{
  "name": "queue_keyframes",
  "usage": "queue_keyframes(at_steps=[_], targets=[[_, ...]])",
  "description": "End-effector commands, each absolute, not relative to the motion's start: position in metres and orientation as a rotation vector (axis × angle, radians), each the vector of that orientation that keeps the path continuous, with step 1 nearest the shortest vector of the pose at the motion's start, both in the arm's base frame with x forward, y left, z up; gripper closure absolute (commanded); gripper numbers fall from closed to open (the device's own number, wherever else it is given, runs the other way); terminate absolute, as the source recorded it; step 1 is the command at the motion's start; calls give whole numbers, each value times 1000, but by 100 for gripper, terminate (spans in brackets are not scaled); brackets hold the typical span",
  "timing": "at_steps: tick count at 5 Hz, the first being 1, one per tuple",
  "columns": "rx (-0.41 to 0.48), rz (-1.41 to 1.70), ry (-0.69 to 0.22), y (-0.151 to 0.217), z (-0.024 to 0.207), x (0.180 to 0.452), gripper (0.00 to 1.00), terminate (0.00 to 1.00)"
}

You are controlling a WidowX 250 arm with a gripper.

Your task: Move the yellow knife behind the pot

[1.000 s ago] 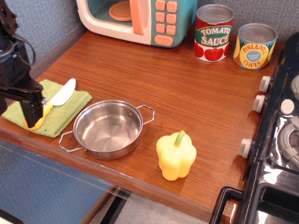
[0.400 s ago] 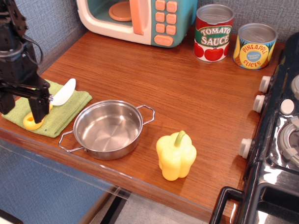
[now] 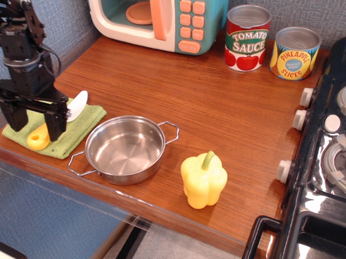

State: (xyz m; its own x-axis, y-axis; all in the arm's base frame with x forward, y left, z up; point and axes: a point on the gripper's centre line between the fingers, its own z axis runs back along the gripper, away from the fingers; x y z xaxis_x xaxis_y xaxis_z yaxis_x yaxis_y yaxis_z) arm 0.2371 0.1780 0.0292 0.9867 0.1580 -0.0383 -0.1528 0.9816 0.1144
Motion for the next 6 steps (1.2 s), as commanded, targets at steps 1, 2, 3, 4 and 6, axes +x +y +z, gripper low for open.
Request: queue_keyframes(at_steps=[1,2,3,4,6], targets=[[123,127,34,177,33,246,0,0],[115,121,43,175,29,247,100,0],[104,110,51,172,27,249,100,0],[164,118,0,163,64,257,100,0],[158,85,-169,129,123,319,100,0]])
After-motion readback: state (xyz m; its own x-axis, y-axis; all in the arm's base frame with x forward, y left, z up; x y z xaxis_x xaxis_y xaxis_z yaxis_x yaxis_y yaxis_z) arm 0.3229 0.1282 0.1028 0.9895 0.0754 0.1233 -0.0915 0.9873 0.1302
